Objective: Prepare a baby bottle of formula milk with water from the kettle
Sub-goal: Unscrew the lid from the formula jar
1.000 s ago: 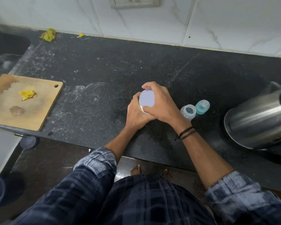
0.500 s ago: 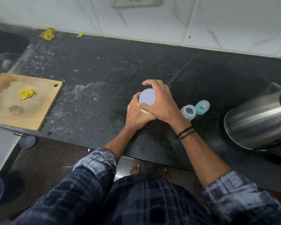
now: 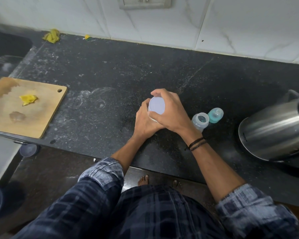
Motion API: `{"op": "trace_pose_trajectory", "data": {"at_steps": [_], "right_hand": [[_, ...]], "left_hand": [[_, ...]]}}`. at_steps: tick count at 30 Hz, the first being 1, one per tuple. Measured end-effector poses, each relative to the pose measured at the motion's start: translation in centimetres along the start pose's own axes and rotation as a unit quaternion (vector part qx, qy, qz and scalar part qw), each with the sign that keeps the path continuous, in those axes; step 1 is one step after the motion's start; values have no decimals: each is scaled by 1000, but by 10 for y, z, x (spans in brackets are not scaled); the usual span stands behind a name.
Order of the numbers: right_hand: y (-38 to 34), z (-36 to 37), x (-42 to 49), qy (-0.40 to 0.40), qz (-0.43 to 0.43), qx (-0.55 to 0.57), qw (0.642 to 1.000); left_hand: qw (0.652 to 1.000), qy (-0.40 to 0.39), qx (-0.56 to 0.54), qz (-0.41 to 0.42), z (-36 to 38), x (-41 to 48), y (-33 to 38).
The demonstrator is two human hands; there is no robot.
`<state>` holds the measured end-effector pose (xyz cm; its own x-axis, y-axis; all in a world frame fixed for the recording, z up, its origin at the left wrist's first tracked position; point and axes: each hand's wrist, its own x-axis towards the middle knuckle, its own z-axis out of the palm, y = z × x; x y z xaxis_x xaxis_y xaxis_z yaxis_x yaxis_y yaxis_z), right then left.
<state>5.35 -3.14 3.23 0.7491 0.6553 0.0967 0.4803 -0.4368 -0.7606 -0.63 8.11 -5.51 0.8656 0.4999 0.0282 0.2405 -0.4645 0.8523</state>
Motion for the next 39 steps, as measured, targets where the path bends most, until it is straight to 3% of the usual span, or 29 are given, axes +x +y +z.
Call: {"op": "trace_pose_trajectory", "data": {"at_steps": [9,16,22,29,34,39], "right_hand": [[2,-1,0,26,-5,-15,1000],[3,-3,-1,-20,-9,1,1000],[3,-1,-3,6,-19,-11,1000],[2,-1,-3,-32,-18,10,999],[3,0,-4,21,-20,2,1000],[2,-1,-3,-12,1,-6,1000]], "left_hand": [[1000,-2,-5,-3,1,1,-3],[1000,-3,2,7,4,5,-10],[1000,7,-1,7,6,5,-14],[1000,10,1,23,8,5,-12],[1000,10,-5,21,7,5,-16],[1000,5,-10,21,8,5,-19]]}}
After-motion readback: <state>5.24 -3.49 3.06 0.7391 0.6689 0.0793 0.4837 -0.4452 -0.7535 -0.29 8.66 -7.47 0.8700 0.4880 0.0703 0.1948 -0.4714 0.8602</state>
